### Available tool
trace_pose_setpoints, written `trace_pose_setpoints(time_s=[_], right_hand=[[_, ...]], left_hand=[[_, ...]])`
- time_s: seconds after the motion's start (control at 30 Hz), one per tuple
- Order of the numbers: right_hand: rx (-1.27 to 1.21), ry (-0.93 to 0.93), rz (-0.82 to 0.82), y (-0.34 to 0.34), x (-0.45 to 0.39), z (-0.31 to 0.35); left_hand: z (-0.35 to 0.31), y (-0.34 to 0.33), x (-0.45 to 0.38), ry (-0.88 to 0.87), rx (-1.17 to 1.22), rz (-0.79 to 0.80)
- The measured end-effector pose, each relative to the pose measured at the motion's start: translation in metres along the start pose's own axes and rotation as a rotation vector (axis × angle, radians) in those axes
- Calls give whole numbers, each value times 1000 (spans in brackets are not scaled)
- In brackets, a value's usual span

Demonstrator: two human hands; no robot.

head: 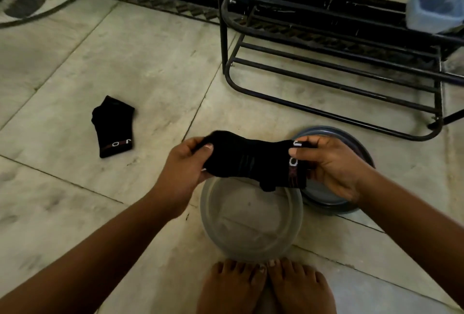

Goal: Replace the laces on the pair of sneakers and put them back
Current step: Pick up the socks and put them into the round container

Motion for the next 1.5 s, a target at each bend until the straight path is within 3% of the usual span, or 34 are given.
trace_pose_setpoints(time_s=[0.17, 0.3, 0.37, 0.5, 0.6, 0.67, 0.8, 0.97, 1.03, 1.1, 1.17, 1.33, 1.5], right_hand=[[-47, 73, 54, -35, 11, -2], [184, 91, 189, -47, 20, 1], [279, 95, 232, -47, 24, 3], [565, 205, -40, -33, 18, 2], [209, -26, 147, -21, 10, -11], [-34, -135, 266, -21, 9, -18], [38, -98, 74, -20, -2, -26], [793, -6, -30, -26, -6, -25], [1028, 60, -15, -31, 0, -27], [1186, 154, 5, -36, 5, -29], [1275, 232, 27, -39, 5, -33], [1590, 297, 221, -43, -13, -50], [1753, 153, 299, -45, -23, -67]], left_hand=[[9, -25, 20, 21, -36, 156], [10, -29, 29, 15, -70, 281], [10, -28, 30, -10, -148, 260], [9, -22, 27, 30, -144, 257], [1, -19, 26, 105, 46, 401], [-4, -16, 24, 112, 46, 416], [9, -9, 8, 140, -205, 239], [22, -8, 1, 100, -562, 155], [21, -11, 8, -23, -852, 154], [21, -16, 20, -260, -1126, 166], [24, -19, 25, -409, -1281, 235], [51, -24, 12, -345, -1705, 391], [73, -28, -1, -334, -1991, 380]])
Point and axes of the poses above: each hand's wrist, its own x-axis away from the middle knuckle, its own y-axis out of the back of the hand, z = x × y, the point moved 1 cm from there along -x, towards the middle knuckle, and after that the axes turned 3 degrees about z, right-handed, at the moved point
